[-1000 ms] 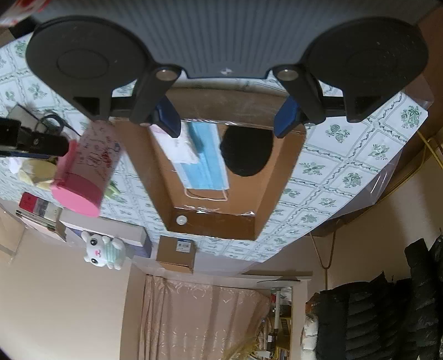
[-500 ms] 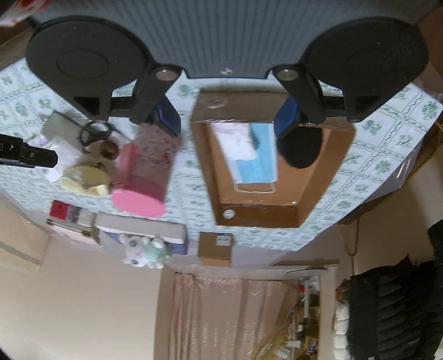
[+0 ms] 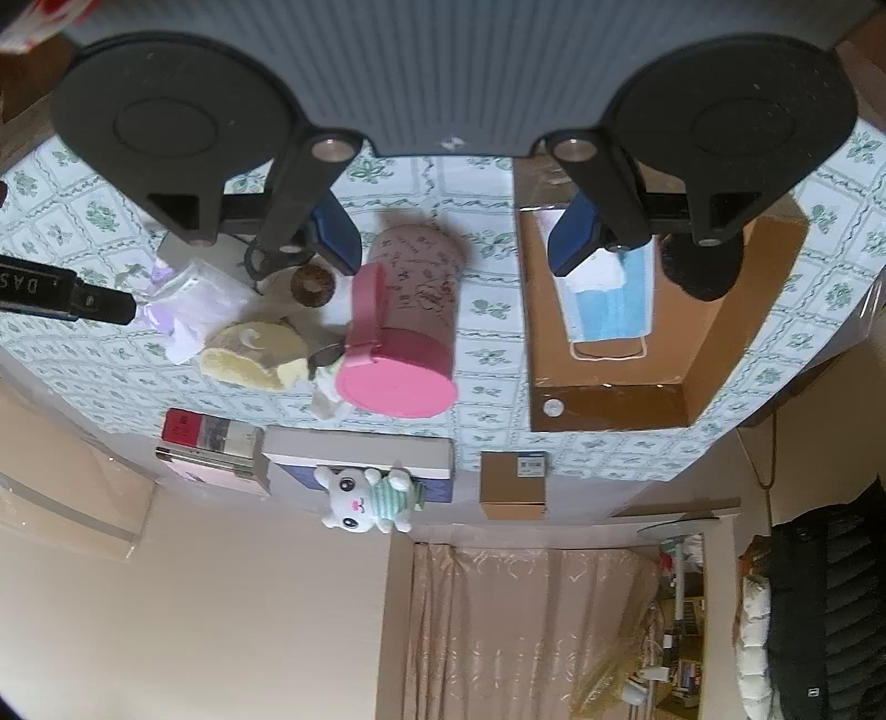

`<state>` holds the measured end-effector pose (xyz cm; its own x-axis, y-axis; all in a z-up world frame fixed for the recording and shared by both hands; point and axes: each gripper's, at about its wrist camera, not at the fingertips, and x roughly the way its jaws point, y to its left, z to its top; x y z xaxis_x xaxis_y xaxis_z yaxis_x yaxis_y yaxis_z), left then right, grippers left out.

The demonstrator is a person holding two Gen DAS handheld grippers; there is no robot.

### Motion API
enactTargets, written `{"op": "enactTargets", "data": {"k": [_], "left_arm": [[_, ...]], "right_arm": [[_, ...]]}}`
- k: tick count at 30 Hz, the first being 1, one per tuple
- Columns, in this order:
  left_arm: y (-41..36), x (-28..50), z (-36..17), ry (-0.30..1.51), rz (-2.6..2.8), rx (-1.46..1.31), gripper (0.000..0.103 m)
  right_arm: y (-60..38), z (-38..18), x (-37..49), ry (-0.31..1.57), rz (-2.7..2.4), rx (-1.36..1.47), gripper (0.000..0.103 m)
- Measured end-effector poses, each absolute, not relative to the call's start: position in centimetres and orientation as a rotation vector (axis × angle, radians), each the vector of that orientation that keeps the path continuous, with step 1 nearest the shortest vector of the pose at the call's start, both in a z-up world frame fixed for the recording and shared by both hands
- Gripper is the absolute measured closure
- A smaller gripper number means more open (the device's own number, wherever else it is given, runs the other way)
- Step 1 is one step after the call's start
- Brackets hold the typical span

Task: Organize soft objects
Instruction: 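Reach the right gripper to the yellow towel and grasp it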

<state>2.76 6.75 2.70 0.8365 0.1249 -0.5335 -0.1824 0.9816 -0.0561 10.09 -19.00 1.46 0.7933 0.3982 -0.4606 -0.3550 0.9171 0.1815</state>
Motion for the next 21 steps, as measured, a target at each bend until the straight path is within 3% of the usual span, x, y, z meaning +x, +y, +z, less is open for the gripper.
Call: {"op": "enactTargets", "data": {"k": [21], "left_arm": [[6.4, 6.2, 3.8, 0.568, 0.045, -0.032, 0.031]], "right_arm": [[-18.1, 1.2, 14.2, 0.543, 0.54, -0.087, 0.028]]}}
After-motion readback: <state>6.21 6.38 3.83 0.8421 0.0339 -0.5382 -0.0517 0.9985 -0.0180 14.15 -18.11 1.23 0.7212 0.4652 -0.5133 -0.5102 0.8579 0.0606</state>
